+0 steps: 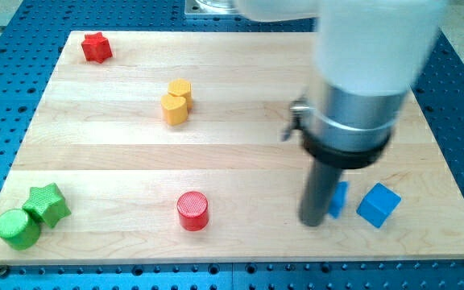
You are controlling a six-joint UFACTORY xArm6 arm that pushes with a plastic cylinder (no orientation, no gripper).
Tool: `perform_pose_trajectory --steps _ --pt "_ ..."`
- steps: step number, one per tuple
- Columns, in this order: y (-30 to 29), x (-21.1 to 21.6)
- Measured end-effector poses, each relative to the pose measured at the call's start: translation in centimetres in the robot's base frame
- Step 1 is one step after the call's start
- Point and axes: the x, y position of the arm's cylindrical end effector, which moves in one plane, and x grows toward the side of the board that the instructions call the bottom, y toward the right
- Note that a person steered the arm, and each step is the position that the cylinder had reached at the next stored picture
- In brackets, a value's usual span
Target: Place the red circle below the red star
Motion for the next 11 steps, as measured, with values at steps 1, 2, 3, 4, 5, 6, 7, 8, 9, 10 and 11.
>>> perform_pose_trajectory --steps 1,2,3,4,5,6,7,8,9,10,11 --pt "-1.9 1.8" --pt "-13.2 2.6" --pt "-18.2 -1.2" --pt "-18.8 -8.8" --pt "-19.8 -10.2" --pt "-15.2 -4.6" --pt "-22.1 -3.4" --pt "-24.6 -11.4" --pt "-24.9 -17.8" --pt "-26.2 -15.4" --pt "-26.0 -14.5"
